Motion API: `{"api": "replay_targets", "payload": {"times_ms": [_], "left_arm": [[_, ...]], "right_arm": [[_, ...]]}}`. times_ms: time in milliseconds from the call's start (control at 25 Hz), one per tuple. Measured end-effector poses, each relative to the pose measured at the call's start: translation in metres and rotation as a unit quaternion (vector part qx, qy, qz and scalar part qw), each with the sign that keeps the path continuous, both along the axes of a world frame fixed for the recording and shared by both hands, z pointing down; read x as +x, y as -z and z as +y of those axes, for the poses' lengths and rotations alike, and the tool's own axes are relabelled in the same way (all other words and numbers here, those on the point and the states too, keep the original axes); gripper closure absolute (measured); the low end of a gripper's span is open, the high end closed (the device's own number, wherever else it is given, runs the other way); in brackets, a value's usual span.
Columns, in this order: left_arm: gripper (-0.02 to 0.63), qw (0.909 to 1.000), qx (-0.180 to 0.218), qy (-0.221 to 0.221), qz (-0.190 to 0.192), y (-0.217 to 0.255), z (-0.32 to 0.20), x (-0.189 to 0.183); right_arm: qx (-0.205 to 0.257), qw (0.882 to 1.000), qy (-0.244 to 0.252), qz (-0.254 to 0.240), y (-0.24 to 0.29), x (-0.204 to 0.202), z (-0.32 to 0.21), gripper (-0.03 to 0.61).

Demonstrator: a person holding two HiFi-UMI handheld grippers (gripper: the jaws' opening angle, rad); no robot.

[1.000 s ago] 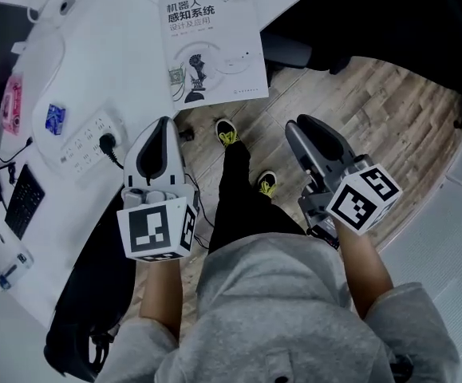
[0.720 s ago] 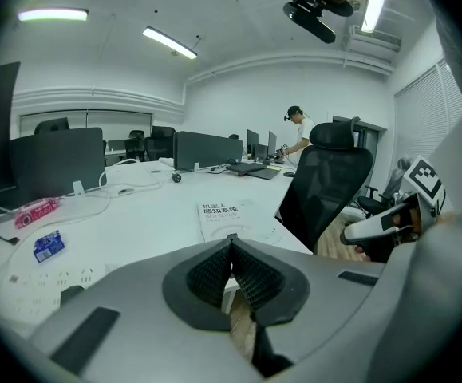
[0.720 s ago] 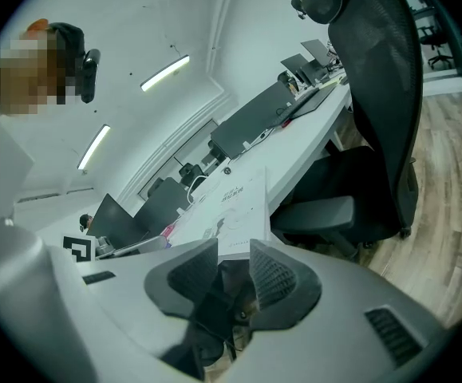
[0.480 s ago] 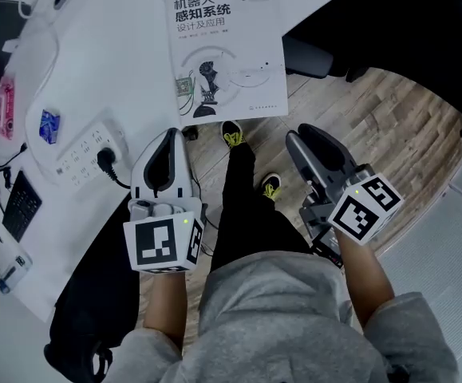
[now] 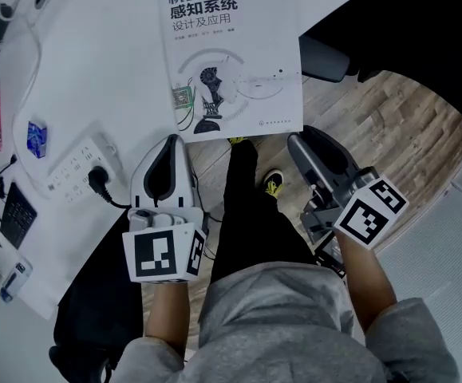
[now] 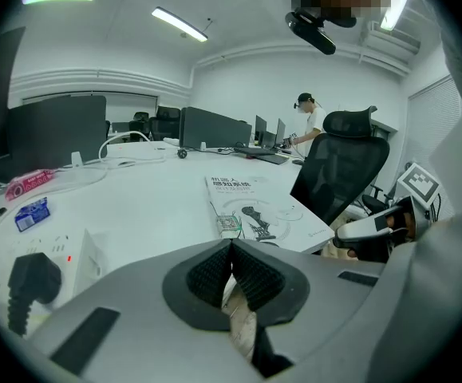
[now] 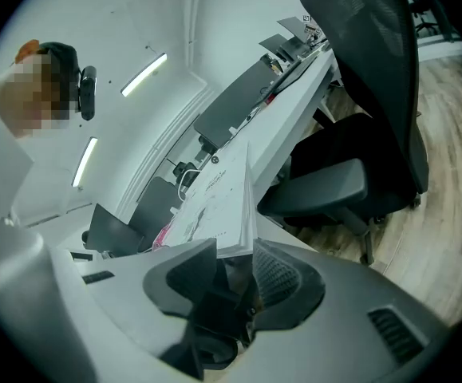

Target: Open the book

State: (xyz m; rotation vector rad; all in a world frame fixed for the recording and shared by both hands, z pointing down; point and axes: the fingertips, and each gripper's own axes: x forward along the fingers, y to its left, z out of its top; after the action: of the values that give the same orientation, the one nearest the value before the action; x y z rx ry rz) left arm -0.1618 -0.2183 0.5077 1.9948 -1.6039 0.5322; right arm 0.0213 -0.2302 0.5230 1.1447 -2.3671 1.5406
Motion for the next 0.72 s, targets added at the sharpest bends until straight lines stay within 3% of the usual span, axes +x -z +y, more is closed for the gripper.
{"api": "replay_targets", "payload": {"times_ms": [240, 720], "left_arm": [[0.603, 0.9998, -0.017, -0.005, 0.012, -0.006, -0.006, 0.002], [0.603, 0.999, -0.03, -0.021, 0.026, -0.004, -0.023, 0.02]], "right_arm": [[-0.017, 1.0, 0.0, -0.018, -0.002, -0.011, -0.002, 0.445], [-0.033, 0.994, -0.016, -0.102, 0.012, -0.028, -0.02, 0.446]]}}
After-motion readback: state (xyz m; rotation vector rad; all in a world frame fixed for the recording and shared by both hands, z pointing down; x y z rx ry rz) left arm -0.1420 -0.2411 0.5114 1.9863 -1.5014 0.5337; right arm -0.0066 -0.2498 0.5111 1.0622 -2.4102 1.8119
